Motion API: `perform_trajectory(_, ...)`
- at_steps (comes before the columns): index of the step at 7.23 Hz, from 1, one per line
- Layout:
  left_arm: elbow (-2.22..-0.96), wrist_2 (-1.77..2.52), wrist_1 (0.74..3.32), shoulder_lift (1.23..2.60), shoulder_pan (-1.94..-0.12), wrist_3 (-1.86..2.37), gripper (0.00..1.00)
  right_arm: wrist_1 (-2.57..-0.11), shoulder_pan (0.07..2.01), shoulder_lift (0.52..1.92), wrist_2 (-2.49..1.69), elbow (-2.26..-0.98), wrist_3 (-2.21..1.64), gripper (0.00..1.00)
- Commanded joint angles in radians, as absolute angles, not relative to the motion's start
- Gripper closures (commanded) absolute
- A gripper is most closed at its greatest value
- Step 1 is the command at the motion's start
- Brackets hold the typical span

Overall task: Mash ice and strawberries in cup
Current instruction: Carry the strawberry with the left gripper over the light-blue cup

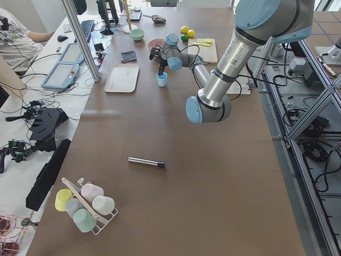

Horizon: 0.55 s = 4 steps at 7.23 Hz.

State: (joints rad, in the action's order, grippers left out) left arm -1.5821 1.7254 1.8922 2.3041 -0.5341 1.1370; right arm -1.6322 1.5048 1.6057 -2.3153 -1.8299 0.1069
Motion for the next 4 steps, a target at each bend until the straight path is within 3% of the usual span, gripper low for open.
perform_trajectory(1, -1.595, 1.720, 1.890, 2.303, -0.532, 1.150, 0.03, -1.632, 1.505, 1.603, -2.316, -1.830, 0.106, 0.02)
perform_trajectory(4, -1.641, 1.768, 1.894, 2.194, -0.645, 1.117, 0.03, -1.632, 1.505, 1.605, -2.315, -1.824, 0.106, 0.02)
